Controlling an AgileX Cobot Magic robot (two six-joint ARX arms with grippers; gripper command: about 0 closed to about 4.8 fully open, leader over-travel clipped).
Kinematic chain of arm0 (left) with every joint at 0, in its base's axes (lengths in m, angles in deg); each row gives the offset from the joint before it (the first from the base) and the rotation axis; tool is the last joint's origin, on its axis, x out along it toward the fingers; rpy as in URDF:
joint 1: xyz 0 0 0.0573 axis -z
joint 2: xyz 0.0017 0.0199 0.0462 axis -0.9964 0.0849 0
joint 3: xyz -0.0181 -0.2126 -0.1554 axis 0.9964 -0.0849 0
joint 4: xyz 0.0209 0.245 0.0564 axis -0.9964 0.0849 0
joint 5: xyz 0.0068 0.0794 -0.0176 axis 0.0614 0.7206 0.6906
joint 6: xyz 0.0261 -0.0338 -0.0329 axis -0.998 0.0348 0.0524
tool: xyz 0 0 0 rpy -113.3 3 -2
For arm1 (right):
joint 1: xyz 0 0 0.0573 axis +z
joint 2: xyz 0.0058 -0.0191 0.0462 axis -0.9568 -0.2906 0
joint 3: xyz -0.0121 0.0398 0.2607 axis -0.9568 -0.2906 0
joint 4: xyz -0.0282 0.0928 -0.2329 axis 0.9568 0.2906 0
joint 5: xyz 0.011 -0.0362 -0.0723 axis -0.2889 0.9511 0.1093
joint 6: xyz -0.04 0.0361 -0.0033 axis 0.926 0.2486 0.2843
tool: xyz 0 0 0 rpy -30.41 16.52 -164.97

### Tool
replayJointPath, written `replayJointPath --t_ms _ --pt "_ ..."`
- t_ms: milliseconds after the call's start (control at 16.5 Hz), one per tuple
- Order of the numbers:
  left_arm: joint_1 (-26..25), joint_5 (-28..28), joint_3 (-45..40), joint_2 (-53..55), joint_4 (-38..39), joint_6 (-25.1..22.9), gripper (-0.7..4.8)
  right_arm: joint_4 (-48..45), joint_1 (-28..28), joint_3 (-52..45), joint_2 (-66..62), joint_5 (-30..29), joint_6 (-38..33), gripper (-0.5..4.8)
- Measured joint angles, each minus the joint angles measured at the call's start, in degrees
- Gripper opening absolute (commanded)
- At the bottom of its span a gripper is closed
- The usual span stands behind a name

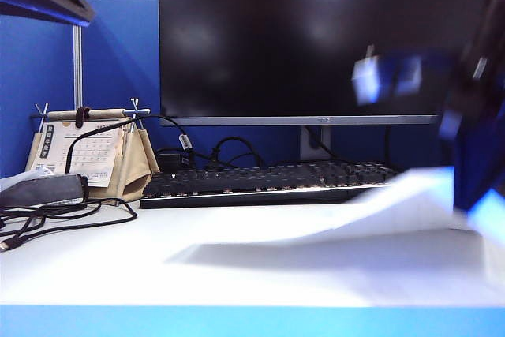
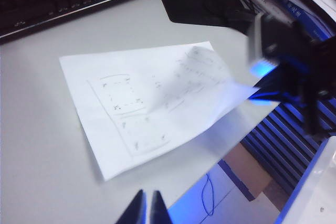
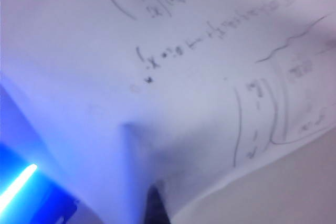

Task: Put a wrinkled paper upside down.

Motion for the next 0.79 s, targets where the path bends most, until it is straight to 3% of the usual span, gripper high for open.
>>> replayJointPath --t_ms 243,303,364,424,788 --pt "-0.02 0.0 0.0 -0.85 -0.46 0.0 0.3 -4.83 -0.04 0.0 -10.05 -4.76 -0.37 -0.02" --pt "-0.02 0.02 0.0 -1.38 -0.48 0.02 0.3 -5.16 -0.02 -0.02 -10.45 -5.68 -0.52 0.26" --pt "-0.02 0.02 0.0 -1.77 -0.48 0.0 0.3 -5.44 -0.02 0.0 -10.34 -6.03 -0.63 1.54" --pt "-0.02 0.13 0.0 -2.56 -0.48 -0.02 0.3 -5.57 -0.02 0.09 -9.88 -6.12 -0.63 2.21" --pt "-0.02 3.78 0.0 -3.23 -1.22 -0.22 0.3 -0.37 -0.07 0.11 -2.91 -9.11 -0.85 2.43"
